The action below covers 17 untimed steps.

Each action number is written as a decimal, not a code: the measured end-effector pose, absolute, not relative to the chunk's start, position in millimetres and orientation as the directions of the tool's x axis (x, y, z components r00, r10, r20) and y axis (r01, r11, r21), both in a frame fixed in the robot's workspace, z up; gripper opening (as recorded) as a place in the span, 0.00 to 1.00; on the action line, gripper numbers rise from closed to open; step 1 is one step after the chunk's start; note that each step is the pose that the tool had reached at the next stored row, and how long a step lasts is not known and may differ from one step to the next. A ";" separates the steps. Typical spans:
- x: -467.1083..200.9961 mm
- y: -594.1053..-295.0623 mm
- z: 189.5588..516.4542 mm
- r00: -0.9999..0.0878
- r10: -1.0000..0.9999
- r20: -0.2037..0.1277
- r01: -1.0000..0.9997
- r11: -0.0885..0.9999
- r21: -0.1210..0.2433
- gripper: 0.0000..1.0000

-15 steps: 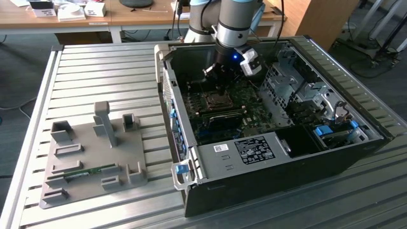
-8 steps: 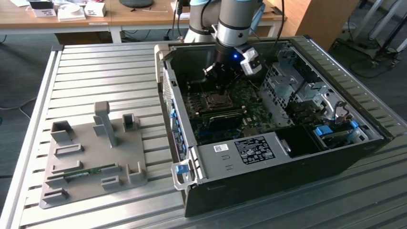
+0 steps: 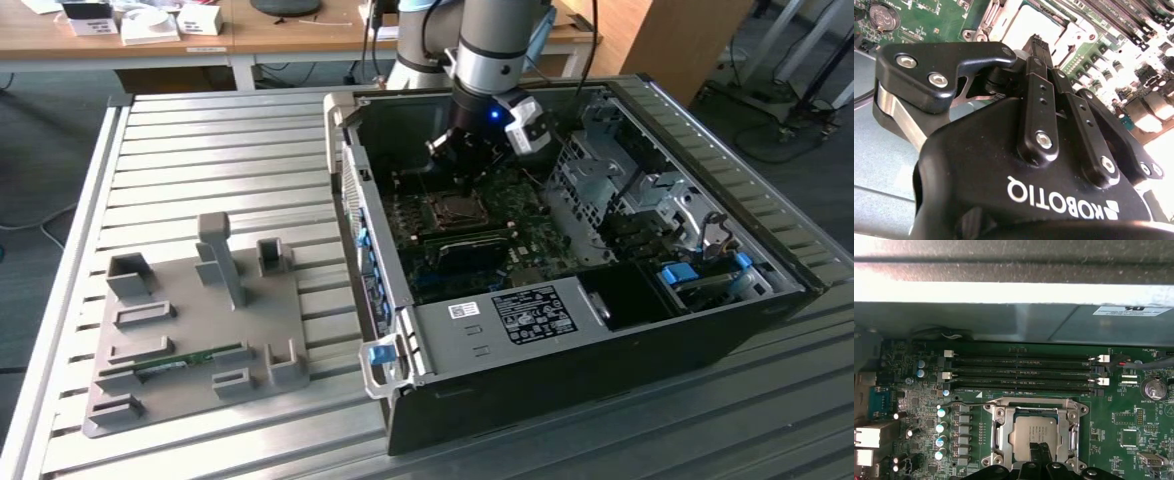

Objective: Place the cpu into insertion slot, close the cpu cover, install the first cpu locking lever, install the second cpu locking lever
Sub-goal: 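Install the first cpu locking lever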

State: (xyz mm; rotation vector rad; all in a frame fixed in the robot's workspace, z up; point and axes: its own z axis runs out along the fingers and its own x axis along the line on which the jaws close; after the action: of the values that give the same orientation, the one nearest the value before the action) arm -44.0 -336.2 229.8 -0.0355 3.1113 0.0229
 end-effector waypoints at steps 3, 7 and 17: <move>-44.0 -336.2 230.9 -0.999 -0.023 -0.030 -0.023 1.000 0.014 0.11; -44.0 -336.2 231.7 -0.999 -0.023 -0.030 -0.023 1.000 0.014 0.11; -44.0 -336.2 235.8 -0.999 -0.023 -0.030 -0.023 1.000 0.014 0.11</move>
State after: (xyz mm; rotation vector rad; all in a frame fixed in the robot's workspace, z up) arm -44.0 -336.2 235.8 -0.0356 3.1114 0.0228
